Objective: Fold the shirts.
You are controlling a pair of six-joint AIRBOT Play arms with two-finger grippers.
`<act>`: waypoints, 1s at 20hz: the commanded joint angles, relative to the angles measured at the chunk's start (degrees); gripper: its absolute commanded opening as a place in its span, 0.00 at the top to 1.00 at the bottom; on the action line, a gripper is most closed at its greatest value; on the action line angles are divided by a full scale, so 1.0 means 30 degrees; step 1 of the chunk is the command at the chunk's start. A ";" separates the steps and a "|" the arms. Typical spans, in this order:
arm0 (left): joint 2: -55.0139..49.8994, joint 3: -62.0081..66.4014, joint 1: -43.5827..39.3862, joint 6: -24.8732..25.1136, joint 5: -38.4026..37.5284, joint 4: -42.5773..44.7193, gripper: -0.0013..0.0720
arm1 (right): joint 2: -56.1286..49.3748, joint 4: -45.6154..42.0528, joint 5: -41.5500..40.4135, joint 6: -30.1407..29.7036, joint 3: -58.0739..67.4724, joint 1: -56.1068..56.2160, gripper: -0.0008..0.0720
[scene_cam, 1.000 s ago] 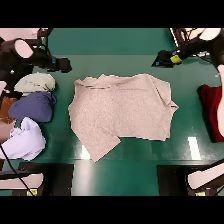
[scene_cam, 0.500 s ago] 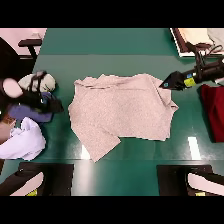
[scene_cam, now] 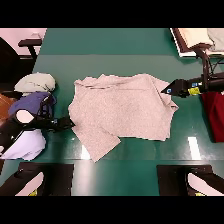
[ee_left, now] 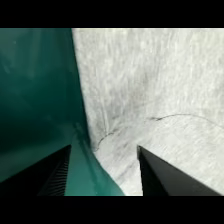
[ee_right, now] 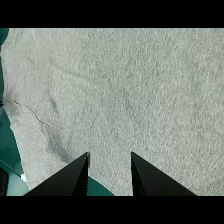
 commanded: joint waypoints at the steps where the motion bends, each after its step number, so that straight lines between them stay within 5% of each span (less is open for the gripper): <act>1: 0.0051 -0.0517 -0.0648 0.0525 0.1151 -0.1078 0.30 | 0.0248 0.0102 -0.0080 0.0015 -0.0117 -0.0015 0.57; 9: 0.0051 -0.0678 -0.1814 -0.0510 0.2863 -0.1056 0.30 | 0.0291 0.1013 0.0000 0.0015 -0.0124 -0.0015 0.57; 10: 0.0051 -0.0678 -0.1814 -0.0787 0.2907 -0.1115 0.47 | 0.0299 0.1013 0.0007 0.0015 -0.0117 -0.0015 0.57; 11: 0.0051 -0.0663 -0.1814 -0.0750 0.2922 -0.1115 0.83 | 0.0299 0.0969 0.0117 0.0015 -0.0124 -0.0036 0.57; 12: 0.0073 -0.0656 -0.1807 -0.0707 0.2900 -0.1115 0.95 | 0.0299 0.0962 0.0466 0.0015 -0.0124 -0.0255 0.57; 16: 0.0066 0.1158 -0.1807 -0.0561 0.0976 -0.0364 0.96 | 0.0335 -0.1537 0.3461 0.0335 -0.0277 -0.2113 0.57; 20: 0.0066 0.2980 -0.1814 0.0393 -0.0182 -0.0240 0.96 | 0.1931 -0.3861 0.2514 0.0962 -0.4590 -0.5457 0.57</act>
